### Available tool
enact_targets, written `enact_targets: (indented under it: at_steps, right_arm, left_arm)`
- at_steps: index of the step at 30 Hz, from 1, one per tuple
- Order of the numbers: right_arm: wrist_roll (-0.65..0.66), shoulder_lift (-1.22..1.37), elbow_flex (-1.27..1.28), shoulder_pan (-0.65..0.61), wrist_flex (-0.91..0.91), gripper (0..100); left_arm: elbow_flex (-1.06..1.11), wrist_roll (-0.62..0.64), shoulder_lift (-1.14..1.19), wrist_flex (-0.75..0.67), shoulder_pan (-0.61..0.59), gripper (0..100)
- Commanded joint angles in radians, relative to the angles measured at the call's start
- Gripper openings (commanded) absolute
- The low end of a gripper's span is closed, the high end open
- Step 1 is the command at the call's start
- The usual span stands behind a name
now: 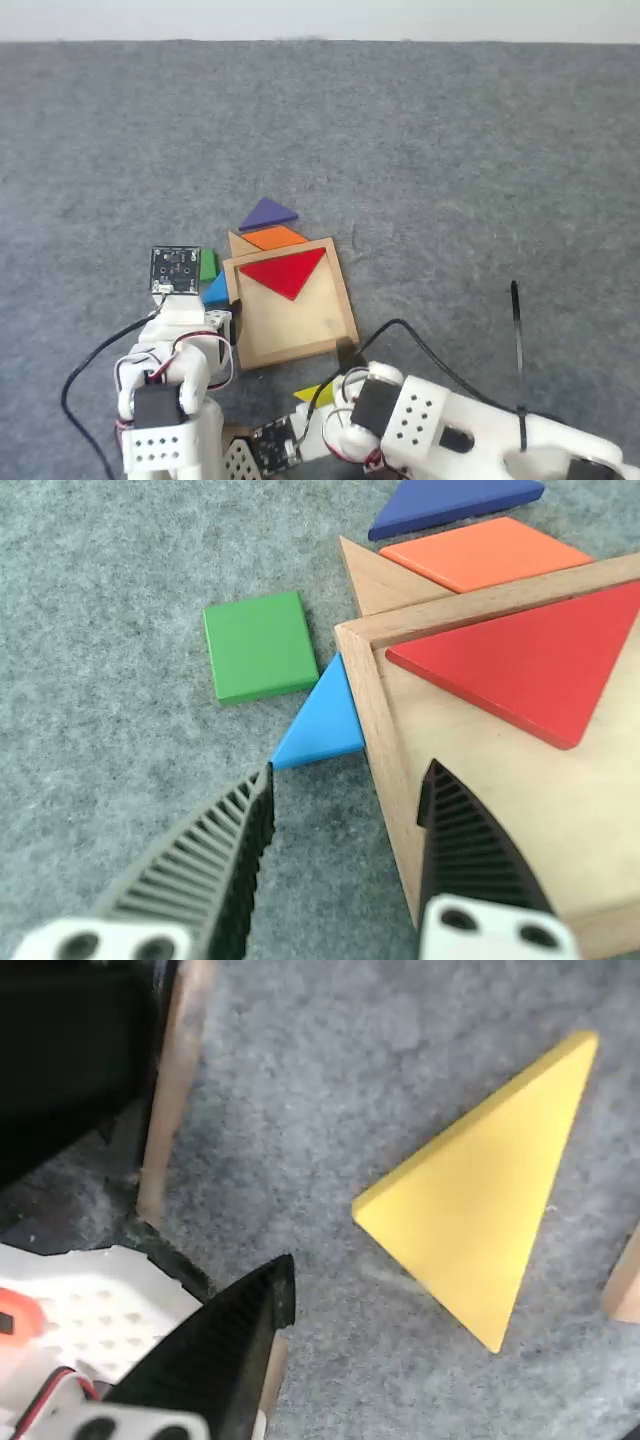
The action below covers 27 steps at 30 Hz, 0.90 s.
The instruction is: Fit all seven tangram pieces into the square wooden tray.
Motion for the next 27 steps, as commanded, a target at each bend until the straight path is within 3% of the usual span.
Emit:
enact_targets:
  at_steps: [1,5,14,27]
  right_arm:
    - [-0.003,0.005,-0.054,0.019,0.021,48.1]
    - [-0.002,0.005,-0.054,0.015,0.015,40.5]
    - [0.081,0.005,0.020,0.019,-0.059,40.2]
    - [0.077,0.007,-0.028,0.021,-0.012,40.2]
  left_arm:
    - [-0.010,-0.005,-0.018,0.005,-0.002,23]
    - [-0.010,-0.005,-0.018,0.005,-0.002,23]
    - [-0.010,-0.005,-0.018,0.005,-0.002,23]
    - [-0.010,-0.005,-0.018,0.005,0.000,23]
